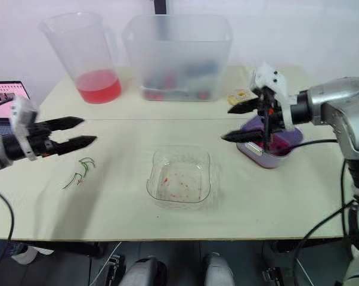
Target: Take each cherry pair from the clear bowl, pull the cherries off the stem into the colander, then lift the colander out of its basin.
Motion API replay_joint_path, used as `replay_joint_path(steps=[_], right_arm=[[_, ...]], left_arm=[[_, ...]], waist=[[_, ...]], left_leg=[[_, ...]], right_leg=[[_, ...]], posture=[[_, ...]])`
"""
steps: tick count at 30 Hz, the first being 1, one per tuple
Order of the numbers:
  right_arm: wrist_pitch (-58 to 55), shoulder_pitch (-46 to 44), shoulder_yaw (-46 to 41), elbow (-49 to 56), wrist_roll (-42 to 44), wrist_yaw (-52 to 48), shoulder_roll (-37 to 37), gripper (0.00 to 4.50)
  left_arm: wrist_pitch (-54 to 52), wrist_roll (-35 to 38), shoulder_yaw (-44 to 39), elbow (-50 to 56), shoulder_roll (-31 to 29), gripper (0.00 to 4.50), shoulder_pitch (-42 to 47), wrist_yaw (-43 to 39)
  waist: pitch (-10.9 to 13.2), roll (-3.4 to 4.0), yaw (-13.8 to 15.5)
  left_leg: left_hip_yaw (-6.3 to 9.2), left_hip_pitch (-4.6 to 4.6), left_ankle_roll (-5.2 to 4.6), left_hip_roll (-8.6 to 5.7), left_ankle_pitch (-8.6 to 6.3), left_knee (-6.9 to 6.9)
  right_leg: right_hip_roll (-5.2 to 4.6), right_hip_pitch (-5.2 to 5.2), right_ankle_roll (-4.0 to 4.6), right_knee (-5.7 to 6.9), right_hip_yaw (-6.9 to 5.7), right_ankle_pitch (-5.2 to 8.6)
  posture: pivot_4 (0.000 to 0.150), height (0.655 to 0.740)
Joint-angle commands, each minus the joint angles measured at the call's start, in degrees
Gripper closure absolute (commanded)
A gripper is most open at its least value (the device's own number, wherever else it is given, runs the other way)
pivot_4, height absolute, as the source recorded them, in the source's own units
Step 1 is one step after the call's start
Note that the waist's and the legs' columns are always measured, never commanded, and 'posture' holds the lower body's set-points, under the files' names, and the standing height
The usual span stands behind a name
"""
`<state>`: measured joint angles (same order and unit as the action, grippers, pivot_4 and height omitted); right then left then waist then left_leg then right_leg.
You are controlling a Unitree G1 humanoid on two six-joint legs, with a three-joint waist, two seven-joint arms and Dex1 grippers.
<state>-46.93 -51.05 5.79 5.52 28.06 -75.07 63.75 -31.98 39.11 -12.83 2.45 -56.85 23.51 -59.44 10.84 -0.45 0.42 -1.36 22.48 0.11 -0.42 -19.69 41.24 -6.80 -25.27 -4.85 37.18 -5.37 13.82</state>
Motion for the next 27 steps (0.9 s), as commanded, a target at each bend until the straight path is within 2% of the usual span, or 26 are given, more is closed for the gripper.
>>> replay_joint_path(steps=[1, 7, 10, 13, 19, 22, 24, 27], right_arm=[[0.4, 3.5, -1.4, 5.8, -1.2, -0.4, 3.7, 0.0], [-6.0, 15.8, -8.5, 16.8, 2.8, 3.4, 7.1, 0.0], [-5.0, 20.7, -9.3, 17.4, -1.0, 8.4, 7.4, 0.0], [-4.9, 23.4, -9.5, 15.9, -4.7, 12.7, 8.8, 0.0], [-10.4, 18.5, -15.7, 12.9, 0.3, 13.5, 9.1, 0.0], [-10.3, 16.7, -14.6, 8.4, -2.8, 16.0, 10.6, 0.0], [-14.9, 14.8, -12.3, 4.2, -5.5, 20.2, 11.8, 0.0], [-18.8, 13.5, -8.8, -0.3, -4.3, 16.7, 13.9, 0.0]], left_arm=[[3.3, -5.4, 5.8, 1.7, -1.6, 0.05, 1.7, -5.2], [5.4, -9.3, 12.4, 1.9, -0.7, 0.05, 2.5, -11.8], [5.2, -10.4, 14.2, 1.5, 0.6, 0.05, 3.1, -12.6], [3.4, -7.0, 12.8, 4.1, 2.8, 0.05, 5.0, -13.6], [-1.4, 0.9, 6.2, 8.1, 4.7, 0.05, 9.9, -11.8], [-7.3, 5.2, 3.9, 10.2, 5.4, 0.05, 12.2, -7.7], [-9.8, 8.1, 2.6, 11.9, 5.8, 0.05, 14.3, -5.8], [-12.3, 11.4, 0.6, 15.3, 6.3, 0.05, 14.9, -2.8]], waist=[[0.0, 0.01, -0.3], [0.0, 0.02, -0.8], [0.0, 0.02, -0.8], [0.0, 0.02, -0.6], [0.0, 0.03, 0.1], [0.0, 0.03, 0.2], [0.0, 0.0, 0.4], [0.0, 0.0, 0.3]], left_leg=[[-0.04, 0.0, 0.0, 0.0, 0.0, -0.03], [-0.04, 0.01, -0.02, 0.05, 0.0, -0.04], [-0.05, 0.01, -0.04, 0.03, -0.01, 0.02], [-0.05, 0.0, -0.05, 0.02, -0.02, 0.07], [-0.03, 0.0, -0.05, 0.04, -0.02, 0.09], [-0.02, -0.01, -0.05, 0.04, -0.01, 0.1], [0.01, -0.03, -0.05, 0.03, -0.02, 0.1], [0.0, -0.01, -0.06, -0.03, -0.02, 0.14]], right_leg=[[0.0, -0.02, 0.0, 0.01, 0.01, 0.0], [0.02, -0.06, 0.0, 0.02, 0.02, 0.0], [0.0, -0.02, 0.0, 0.03, 0.02, 0.0], [-0.01, -0.01, 0.0, 0.06, 0.04, 0.0], [0.02, -0.02, 0.0, 0.06, 0.05, 0.0], [0.02, 0.01, 0.0, 0.05, 0.05, 0.0], [0.01, 0.08, 0.0, 0.03, 0.04, 0.0], [-0.03, 0.09, 0.0, 0.03, 0.05, 0.0]], posture=[[0.15, 0.6863], [0.15, 0.6863], [0.15, 0.6863], [0.15, 0.6863], [0.15, 0.6863], [0.15, 0.6863], [0.15, 0.6863], [0.15, 0.6863]])
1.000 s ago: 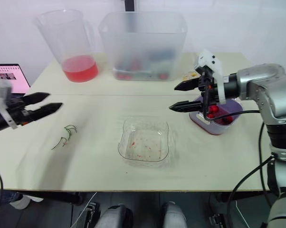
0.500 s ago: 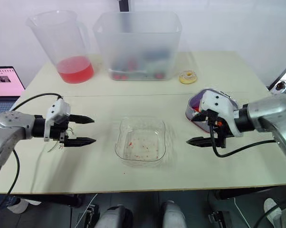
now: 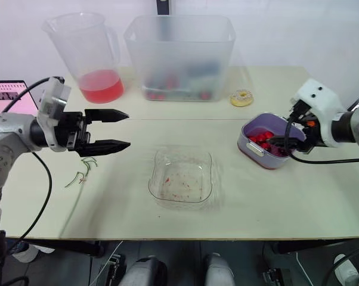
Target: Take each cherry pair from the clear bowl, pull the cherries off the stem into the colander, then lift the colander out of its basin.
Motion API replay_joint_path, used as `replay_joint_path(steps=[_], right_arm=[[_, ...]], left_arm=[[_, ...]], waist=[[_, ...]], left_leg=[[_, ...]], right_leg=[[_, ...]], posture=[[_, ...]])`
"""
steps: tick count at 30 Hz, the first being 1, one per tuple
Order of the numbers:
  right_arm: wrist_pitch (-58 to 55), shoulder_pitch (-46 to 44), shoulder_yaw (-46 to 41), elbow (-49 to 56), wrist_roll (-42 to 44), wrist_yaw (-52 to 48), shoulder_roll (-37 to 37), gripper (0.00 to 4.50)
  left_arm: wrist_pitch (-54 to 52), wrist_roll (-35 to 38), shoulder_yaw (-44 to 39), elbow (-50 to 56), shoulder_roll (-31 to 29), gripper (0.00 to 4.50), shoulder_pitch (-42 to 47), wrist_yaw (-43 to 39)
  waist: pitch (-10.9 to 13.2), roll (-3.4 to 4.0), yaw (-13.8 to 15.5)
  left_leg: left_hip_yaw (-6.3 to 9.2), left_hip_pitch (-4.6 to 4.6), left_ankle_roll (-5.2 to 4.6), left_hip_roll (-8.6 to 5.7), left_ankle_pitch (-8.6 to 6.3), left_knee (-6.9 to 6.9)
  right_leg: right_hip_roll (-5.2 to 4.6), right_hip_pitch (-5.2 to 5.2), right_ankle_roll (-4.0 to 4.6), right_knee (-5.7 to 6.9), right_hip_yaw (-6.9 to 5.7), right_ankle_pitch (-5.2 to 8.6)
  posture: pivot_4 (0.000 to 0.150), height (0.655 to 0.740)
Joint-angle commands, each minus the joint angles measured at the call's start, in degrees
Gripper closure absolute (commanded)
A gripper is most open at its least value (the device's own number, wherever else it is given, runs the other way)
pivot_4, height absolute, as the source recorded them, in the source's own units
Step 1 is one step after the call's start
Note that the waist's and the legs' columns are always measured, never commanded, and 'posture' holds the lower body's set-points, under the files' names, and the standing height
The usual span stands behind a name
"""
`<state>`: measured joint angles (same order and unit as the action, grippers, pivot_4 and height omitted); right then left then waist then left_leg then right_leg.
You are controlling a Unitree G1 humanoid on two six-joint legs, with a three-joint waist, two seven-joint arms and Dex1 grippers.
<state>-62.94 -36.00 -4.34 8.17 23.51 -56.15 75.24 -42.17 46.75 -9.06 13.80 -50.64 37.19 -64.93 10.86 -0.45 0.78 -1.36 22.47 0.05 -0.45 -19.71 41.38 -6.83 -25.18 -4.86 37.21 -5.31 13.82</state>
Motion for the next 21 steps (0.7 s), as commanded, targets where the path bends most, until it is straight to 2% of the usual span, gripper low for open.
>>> replay_joint_path(steps=[1, 5, 9, 15, 21], right_arm=[[-2.7, -1.6, 1.7, -3.8, 0.9, -3.7, 2.6, 0.0], [2.1, -1.6, 5.1, -6.1, -1.7, -5.5, 3.0, 0.0], [10.5, -4.6, 7.8, -6.9, -4.5, -6.7, 0.2, 0.0], [10.4, -14.3, 20.1, -8.0, -11.2, -9.7, -6.3, 0.0], [5.5, -19.1, 25.0, -13.7, -15.3, -6.6, -14.9, 0.0]], left_arm=[[-2.9, 4.7, -3.8, 5.3, 0.0, 0.05, 0.7, 3.7], [-5.5, 7.6, -5.6, 10.2, -0.1, 0.05, -2.7, 7.5], [-5.4, 7.9, -6.3, 12.0, 0.0, 0.05, -5.4, 10.1], [-4.6, 7.8, -6.3, 13.4, 0.5, 0.05, -7.8, 13.1], [-3.8, 7.3, -6.4, 14.8, 2.1, 0.05, -9.0, 16.1]], waist=[[0.0, 0.0, -0.1], [0.0, 0.04, -0.7], [0.0, 0.05, -0.7], [0.0, 0.04, -0.6], [0.0, 0.03, 0.0]], left_leg=[[0.02, 0.0, 0.0, 0.01, 0.0, 0.0], [-0.02, -0.05, 0.0, 0.07, 0.0, -0.07], [-0.05, -0.07, 0.01, 0.08, 0.01, -0.06], [-0.04, -0.07, 0.02, 0.07, 0.01, -0.03], [-0.01, 0.01, 0.02, 0.05, 0.01, 0.07]], right_leg=[[0.01, 0.0, 0.0, -0.01, 0.0, 0.0], [0.05, -0.02, 0.0, 0.0, 0.03, 0.0], [0.06, -0.02, 0.0, 0.03, 0.04, 0.0], [0.07, -0.02, 0.0, 0.01, 0.05, 0.0], [0.05, -0.02, 0.0, 0.03, 0.0, 0.0]], posture=[[0.15, 0.6863], [0.15, 0.6863], [0.15, 0.6863], [0.15, 0.6863], [0.15, 0.6863]])
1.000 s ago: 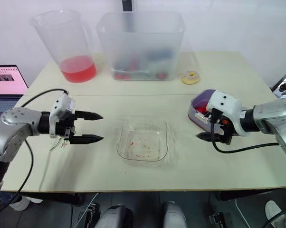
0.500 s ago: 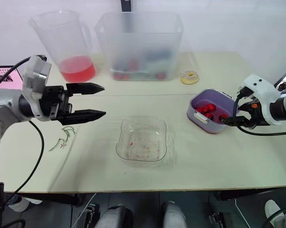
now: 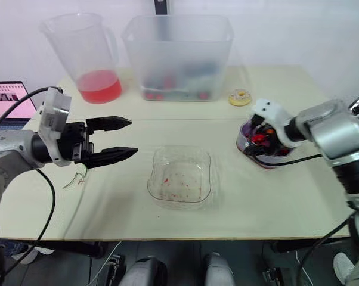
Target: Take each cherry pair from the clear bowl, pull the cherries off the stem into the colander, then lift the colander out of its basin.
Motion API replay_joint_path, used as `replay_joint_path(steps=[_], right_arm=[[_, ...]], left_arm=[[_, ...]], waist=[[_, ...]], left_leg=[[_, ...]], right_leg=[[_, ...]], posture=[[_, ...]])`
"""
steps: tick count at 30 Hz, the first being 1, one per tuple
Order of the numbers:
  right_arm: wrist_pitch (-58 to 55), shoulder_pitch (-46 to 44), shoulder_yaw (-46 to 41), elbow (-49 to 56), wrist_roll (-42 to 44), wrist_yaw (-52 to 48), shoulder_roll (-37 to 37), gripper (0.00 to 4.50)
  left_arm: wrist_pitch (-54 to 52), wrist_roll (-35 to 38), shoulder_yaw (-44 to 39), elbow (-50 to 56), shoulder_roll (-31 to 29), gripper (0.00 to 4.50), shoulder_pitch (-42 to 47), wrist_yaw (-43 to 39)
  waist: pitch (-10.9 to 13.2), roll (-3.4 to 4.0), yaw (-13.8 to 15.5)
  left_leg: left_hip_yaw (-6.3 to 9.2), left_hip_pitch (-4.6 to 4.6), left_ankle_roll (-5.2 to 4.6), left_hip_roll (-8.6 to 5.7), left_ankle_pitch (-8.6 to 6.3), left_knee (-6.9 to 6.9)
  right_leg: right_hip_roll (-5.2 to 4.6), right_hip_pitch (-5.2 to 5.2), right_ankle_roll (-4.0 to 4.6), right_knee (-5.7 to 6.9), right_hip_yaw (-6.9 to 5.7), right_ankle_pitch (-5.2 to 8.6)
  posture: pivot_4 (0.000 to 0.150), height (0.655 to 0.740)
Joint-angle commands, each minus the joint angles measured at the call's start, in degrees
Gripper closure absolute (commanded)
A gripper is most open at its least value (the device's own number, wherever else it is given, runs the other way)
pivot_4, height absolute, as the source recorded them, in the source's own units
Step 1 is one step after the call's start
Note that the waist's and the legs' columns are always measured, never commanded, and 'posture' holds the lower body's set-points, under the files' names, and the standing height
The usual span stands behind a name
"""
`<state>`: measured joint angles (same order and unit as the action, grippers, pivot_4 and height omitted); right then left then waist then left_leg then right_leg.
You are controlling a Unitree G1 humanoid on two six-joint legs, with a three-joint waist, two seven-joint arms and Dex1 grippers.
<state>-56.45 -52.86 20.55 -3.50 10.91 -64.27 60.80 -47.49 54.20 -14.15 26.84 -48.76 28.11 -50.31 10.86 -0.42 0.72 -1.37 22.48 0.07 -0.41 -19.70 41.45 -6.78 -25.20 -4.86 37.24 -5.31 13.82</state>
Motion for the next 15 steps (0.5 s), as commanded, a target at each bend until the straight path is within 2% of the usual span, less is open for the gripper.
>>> replay_joint_path(steps=[1, 2, 5, 13, 15], right_arm=[[-1.1, -2.5, 0.3, -3.1, -3.5, 2.2, -1.1, 0.0], [-1.2, -2.6, 0.4, -3.7, -4.0, 2.6, -1.4, 0.61], [-2.4, -2.5, 0.4, -3.8, -4.5, 2.5, -1.5, 1.79], [-6.7, 0.3, -1.9, -1.8, -3.5, 4.5, -2.3, 1.79], [-8.1, 1.0, -2.6, -0.6, -2.9, 4.9, -2.4, 2.31]], left_arm=[[1.4, 0.5, -1.9, 1.8, 0.6, 0.05, -0.3, 2.4], [1.3, 1.1, -2.4, 2.1, 0.9, 0.0, -0.5, 3.2], [0.8, 2.7, -3.4, 2.7, 1.1, 0.0, -1.4, 4.5], [1.3, 3.0, -2.6, 3.1, 0.8, 0.0, -2.3, 4.3], [1.5, 2.5, -2.1, 2.9, 0.6, 0.0, -2.2, 4.2]], waist=[[0.0, 0.0, 0.2], [0.0, 0.0, 0.2], [0.0, 0.0, 0.0], [0.0, 0.0, -0.1], [0.0, 0.0, 0.0]], left_leg=[[0.03, 0.01, 0.0, -0.02, 0.0, 0.01], [0.06, 0.01, 0.0, -0.05, 0.0, 0.04], [0.08, 0.01, 0.0, -0.07, 0.0, 0.07], [0.06, -0.02, 0.0, -0.02, 0.0, 0.06], [0.06, -0.01, 0.0, -0.02, 0.0, 0.07]], right_leg=[[-0.01, 0.02, 0.0, -0.01, -0.02, 0.0], [-0.03, 0.06, 0.0, -0.02, -0.04, 0.0], [-0.03, 0.07, 0.0, -0.01, -0.04, 0.0], [0.0, 0.06, 0.0, 0.02, -0.05, 0.0], [-0.01, 0.07, 0.0, 0.02, -0.05, 0.0]], posture=[[0.15, 0.6863], [0.15, 0.6863], [0.15, 0.6863], [0.15, 0.6863], [0.15, 0.6863]])
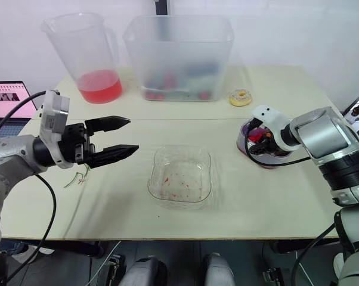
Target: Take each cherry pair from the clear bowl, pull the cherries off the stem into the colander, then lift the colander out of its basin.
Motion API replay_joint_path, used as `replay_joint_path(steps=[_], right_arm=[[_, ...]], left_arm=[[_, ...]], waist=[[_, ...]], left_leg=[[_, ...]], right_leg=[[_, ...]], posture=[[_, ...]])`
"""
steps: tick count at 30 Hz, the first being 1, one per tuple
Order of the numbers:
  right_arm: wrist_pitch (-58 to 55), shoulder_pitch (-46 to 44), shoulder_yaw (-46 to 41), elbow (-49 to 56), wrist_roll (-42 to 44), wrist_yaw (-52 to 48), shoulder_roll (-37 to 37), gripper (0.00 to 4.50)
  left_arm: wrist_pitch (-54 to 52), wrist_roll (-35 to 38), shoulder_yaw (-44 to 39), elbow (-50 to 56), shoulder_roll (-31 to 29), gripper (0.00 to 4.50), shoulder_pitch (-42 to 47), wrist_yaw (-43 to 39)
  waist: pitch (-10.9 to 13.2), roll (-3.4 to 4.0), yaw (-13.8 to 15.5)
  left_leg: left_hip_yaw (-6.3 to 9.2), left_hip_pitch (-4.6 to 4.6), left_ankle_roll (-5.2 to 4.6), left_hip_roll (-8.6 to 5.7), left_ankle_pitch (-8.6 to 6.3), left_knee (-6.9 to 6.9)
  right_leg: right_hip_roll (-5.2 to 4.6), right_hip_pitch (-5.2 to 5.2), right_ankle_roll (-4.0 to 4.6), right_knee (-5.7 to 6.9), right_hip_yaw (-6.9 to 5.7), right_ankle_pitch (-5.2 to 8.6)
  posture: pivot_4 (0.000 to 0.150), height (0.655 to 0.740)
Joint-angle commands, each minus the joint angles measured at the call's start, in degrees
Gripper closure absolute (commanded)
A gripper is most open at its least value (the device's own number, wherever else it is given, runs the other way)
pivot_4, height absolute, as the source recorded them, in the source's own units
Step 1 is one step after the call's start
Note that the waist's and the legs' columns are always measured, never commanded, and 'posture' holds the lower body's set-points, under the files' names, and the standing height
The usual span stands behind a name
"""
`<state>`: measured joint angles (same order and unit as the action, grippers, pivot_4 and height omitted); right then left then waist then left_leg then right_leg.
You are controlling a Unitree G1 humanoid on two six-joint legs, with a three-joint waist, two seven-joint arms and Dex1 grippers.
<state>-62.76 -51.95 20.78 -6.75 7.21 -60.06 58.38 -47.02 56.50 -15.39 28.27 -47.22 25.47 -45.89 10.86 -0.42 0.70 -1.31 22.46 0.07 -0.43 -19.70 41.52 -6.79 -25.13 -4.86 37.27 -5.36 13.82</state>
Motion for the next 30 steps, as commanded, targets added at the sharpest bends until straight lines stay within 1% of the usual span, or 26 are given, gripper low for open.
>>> replay_joint_path(steps=[1, 2, 3, 4, 5, 11, 16, 25, 30], right_arm=[[-2.6, 0.2, -3.3, 3.1, 1.1, 1.0, -0.1, 2.58], [-3.0, 0.3, -3.5, 3.5, 1.2, 1.2, -0.1, 3.02], [-3.2, 0.4, -3.7, 3.9, 1.2, 1.4, 0.0, 3.59], [-3.3, 0.5, -3.7, 4.2, 1.2, 1.5, 0.1, 4.06], [-3.5, 0.6, -3.7, 4.7, 1.2, 1.4, 0.4, 4.3], [-5.4, 0.0, -4.6, 7.2, 1.9, 1.3, 1.5, 4.29], [-5.8, -0.8, -5.6, 8.3, 2.9, 0.5, 4.0, 4.29], [-8.2, -4.9, -7.0, 10.4, 5.3, -1.5, 7.7, 4.29], [-10.6, -8.1, -9.6, 10.0, 7.8, -2.3, 8.9, 4.29]], left_arm=[[1.1, 0.0, -0.7, 1.3, -0.9, 0.0, 0.5, -0.3], [1.1, 0.0, -0.6, 1.2, -0.9, 0.0, 0.6, -0.3], [1.1, 0.0, -0.5, 1.1, -0.9, 0.0, 0.7, -0.4], [1.1, -0.1, -0.2, 1.1, -0.9, 0.0, 0.9, -0.4], [1.2, -0.2, 0.0, 1.1, -1.0, 0.0, 1.0, -0.7], [2.2, -1.1, 0.8, 0.6, -0.6, 0.0, 1.9, -1.1], [2.2, 0.2, 0.7, -1.2, 1.0, 0.0, 5.0, -0.3], [3.8, -2.1, 3.9, -3.1, 2.9, 0.0, 6.7, -2.2], [4.9, -3.4, 5.1, -4.9, 3.7, 0.0, 7.7, -3.3]], waist=[[0.0, 0.0, 0.0], [0.0, 0.0, 0.0], [0.0, 0.0, 0.0], [0.0, 0.0, 0.0], [0.0, 0.0, -0.1], [0.0, 0.0, -0.1], [0.0, 0.0, 0.0], [0.0, 0.0, -0.1], [0.0, 0.0, -0.1]], left_leg=[[0.0, 0.0, 0.0, -0.01, 0.0, 0.01], [0.0, 0.0, 0.0, -0.01, 0.0, 0.01], [0.0, 0.0, 0.0, -0.01, 0.0, 0.01], [0.0, 0.0, 0.0, -0.01, 0.0, 0.01], [0.01, 0.0, 0.0, -0.01, 0.0, 0.01], [0.0, 0.0, 0.0, -0.01, 0.0, 0.01], [0.01, 0.01, 0.0, -0.02, 0.0, 0.01], [0.0, 0.01, 0.0, -0.03, 0.0, 0.01], [0.0, 0.0, 0.0, -0.01, 0.0, 0.0]], right_leg=[[0.0, 0.01, 0.0, 0.0, 0.0, 0.0], [0.0, 0.01, 0.0, 0.0, 0.0, 0.0], [0.0, 0.01, 0.0, 0.01, 0.0, 0.0], [0.0, 0.01, 0.0, 0.01, 0.0, 0.0], [0.0, 0.01, 0.0, 0.02, 0.0, 0.0], [0.0, 0.0, 0.0, 0.02, 0.0, 0.0], [0.0, 0.0, 0.0, 0.02, 0.0, 0.0], [0.0, -0.01, 0.0, 0.02, 0.0, 0.0], [0.01, -0.01, 0.0, 0.03, 0.01, 0.0]], posture=[[0.15, 0.6863], [0.15, 0.6863], [0.15, 0.6863], [0.15, 0.6863], [0.15, 0.6863], [0.15, 0.6863], [0.15, 0.6863], [0.15, 0.6863], [0.15, 0.6863]])
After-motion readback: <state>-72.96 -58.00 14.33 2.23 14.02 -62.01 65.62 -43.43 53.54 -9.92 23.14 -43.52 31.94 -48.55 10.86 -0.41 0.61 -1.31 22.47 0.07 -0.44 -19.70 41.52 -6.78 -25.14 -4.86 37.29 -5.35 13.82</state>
